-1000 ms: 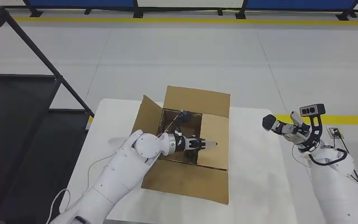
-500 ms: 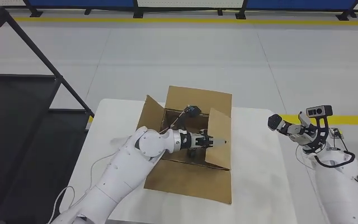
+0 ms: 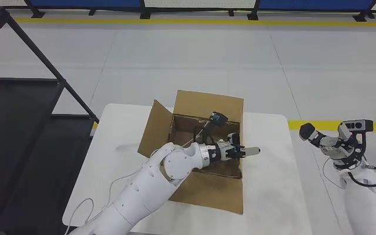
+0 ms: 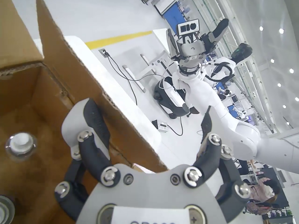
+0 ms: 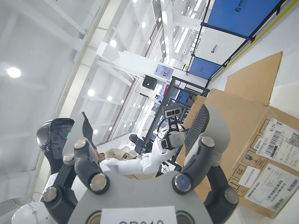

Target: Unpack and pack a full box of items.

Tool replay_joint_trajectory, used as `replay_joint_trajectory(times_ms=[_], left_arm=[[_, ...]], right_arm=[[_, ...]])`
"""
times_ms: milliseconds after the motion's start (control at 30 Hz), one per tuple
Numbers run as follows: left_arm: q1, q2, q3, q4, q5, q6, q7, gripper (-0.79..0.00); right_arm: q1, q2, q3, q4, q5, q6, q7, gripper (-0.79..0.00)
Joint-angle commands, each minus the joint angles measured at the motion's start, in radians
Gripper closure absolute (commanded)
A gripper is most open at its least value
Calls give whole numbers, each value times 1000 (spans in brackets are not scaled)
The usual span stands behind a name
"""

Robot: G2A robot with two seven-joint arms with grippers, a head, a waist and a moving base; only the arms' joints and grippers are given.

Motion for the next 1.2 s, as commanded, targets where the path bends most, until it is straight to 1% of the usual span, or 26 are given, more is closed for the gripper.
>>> replay_joint_trajectory(times_ms=[0, 200, 467, 500, 633, 933, 1033, 1167], left_arm=[[-5, -14, 21, 10, 8, -2, 23, -785], [-35, -62, 82, 70, 16, -3, 45, -785], [-79, -133, 146, 196, 22, -1, 56, -785], [-83, -139, 150, 207, 19, -2, 54, -785], [-109, -177, 174, 280, 16, 0, 51, -785], [-141, -247, 191, 417, -6, 2, 55, -785], [-150, -266, 192, 455, -3, 14, 67, -785], [-158, -285, 189, 495, -2, 6, 71, -785]], right_arm=[[-13, 2, 14, -2, 9, 2, 2, -785], [-42, 7, 50, 5, 27, 4, 4, -785], [-83, 13, 118, 9, 59, 6, 6, -785], [-86, 14, 123, 9, 61, 6, 6, -785], [-92, 13, 138, 16, 62, 11, 11, -785], [-85, 12, 152, 27, 53, 21, 22, -785], [-78, 11, 149, 30, 46, 24, 24, -785], [-68, 10, 146, 36, 38, 26, 26, -785]])
